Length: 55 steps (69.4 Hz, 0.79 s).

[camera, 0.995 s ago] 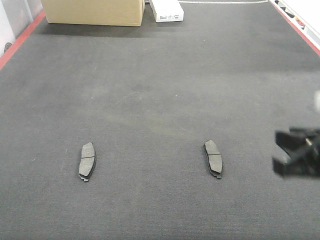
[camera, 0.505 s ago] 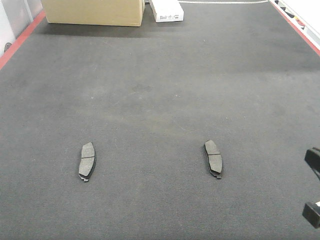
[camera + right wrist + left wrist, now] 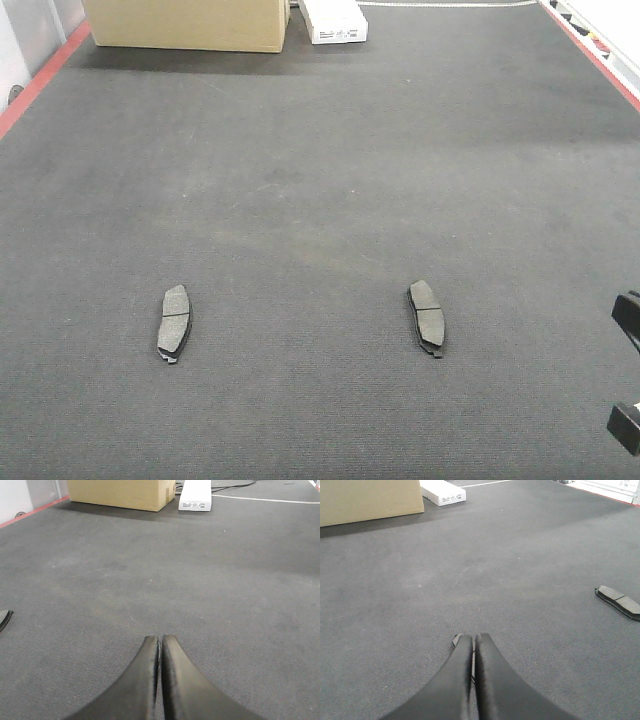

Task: Move and align brake pads A on conveyor
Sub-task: 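Open the right gripper and raise it off the placed pad, then back the base away from the conveyor belt and turn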

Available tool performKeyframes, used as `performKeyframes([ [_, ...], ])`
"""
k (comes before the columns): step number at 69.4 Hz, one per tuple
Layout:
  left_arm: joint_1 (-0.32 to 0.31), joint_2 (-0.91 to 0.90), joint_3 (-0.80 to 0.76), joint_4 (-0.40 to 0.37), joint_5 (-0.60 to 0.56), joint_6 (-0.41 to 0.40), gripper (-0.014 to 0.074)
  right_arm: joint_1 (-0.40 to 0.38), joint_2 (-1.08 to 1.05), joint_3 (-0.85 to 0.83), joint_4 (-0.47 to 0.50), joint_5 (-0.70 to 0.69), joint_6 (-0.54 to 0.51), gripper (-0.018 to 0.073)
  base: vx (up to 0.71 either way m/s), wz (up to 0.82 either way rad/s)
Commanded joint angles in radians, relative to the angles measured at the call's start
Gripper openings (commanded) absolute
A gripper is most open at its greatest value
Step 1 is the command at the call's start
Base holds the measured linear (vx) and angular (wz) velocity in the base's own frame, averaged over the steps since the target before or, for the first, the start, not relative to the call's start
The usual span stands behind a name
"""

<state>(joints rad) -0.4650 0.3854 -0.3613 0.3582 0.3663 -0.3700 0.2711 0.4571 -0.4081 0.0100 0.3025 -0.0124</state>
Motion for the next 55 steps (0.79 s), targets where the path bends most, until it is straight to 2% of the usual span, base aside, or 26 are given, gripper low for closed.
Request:
performKeyframes([
  [1,-0.003,0.006,-0.024,0.008,-0.071,-0.001,-0.0006,-0.001,0.004,-0.028,-0.010,-0.077,-0.009,-0.0009,0.00,0.00],
  [55,-0.003,0.006,-0.024,0.008,-0.070,-0.001,-0.0006,-0.001,0.004,-0.028,-0.010,-0.069,-0.009,-0.0009,-0.01,-0.01],
])
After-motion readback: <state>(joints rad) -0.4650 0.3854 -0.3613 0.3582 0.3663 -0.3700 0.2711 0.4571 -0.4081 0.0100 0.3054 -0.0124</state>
